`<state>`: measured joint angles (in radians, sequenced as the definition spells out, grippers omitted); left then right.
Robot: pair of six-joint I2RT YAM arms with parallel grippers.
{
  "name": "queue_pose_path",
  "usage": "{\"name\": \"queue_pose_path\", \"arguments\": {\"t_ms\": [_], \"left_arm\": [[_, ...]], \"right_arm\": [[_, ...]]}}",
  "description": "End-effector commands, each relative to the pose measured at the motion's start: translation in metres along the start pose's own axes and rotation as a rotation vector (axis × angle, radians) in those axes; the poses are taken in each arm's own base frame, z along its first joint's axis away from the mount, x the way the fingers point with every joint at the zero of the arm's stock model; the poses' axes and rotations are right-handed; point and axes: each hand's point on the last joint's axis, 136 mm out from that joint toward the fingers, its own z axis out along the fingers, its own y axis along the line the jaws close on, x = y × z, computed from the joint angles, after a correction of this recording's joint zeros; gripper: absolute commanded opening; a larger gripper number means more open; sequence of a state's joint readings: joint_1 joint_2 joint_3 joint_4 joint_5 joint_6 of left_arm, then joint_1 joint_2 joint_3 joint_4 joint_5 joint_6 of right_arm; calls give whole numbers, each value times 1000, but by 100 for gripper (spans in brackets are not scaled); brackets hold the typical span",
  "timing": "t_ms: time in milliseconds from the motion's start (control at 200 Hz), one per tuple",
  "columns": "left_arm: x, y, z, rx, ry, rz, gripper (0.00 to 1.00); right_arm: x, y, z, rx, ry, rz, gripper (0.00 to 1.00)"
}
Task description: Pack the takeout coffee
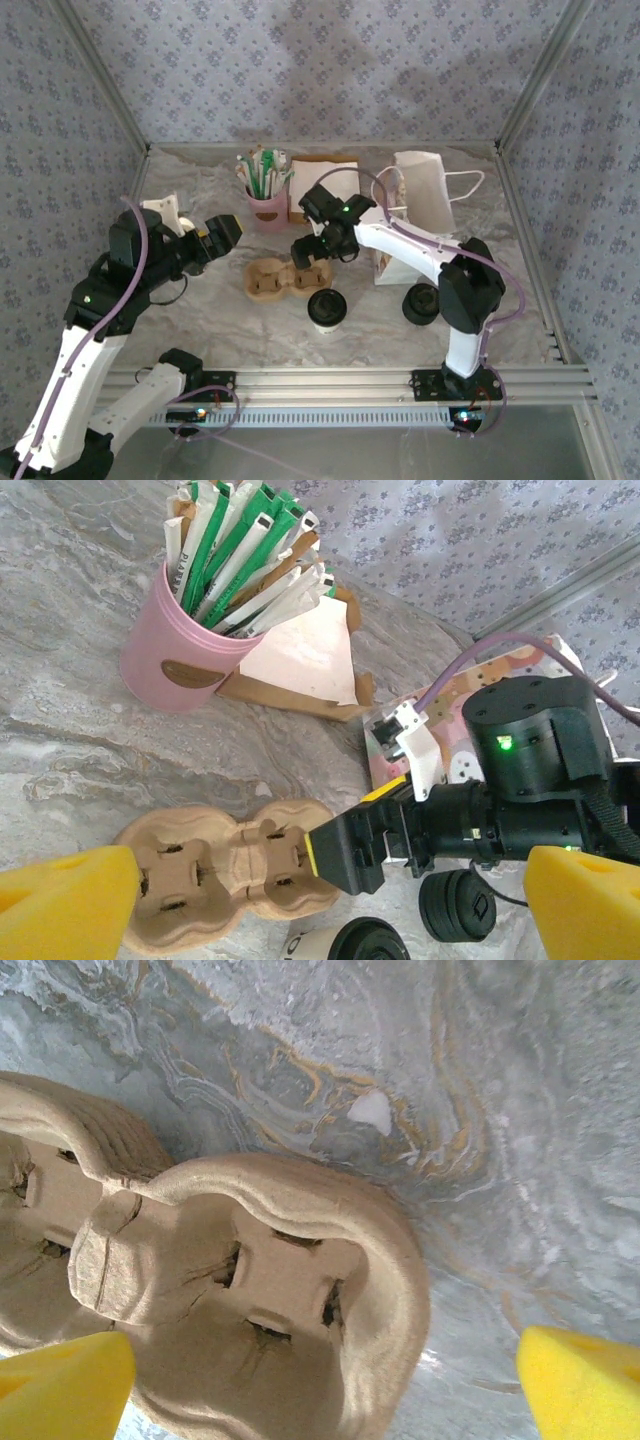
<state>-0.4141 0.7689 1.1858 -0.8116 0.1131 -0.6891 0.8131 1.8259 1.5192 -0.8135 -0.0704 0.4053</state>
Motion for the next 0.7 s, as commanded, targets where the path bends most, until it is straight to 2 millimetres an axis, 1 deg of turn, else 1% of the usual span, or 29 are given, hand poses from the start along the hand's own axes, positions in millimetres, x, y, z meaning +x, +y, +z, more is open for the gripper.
{"name": "queue_pose_path", "arguments": {"t_ms": [0,375,575,695], "left_arm": [[-4,-5,1,26,-10,12,99],[-4,-6,0,27,-13,14,99],[-5,-6,-1,27,-12,17,99],[-5,-6,-1,27,-13,15,99]], "right_arm": [[-5,13,4,-63,-19,30,100],[3,25,31,-61,33,54,100],[-1,40,29,-97,28,42,100],[-6,56,26,-139,22,35,100]]}}
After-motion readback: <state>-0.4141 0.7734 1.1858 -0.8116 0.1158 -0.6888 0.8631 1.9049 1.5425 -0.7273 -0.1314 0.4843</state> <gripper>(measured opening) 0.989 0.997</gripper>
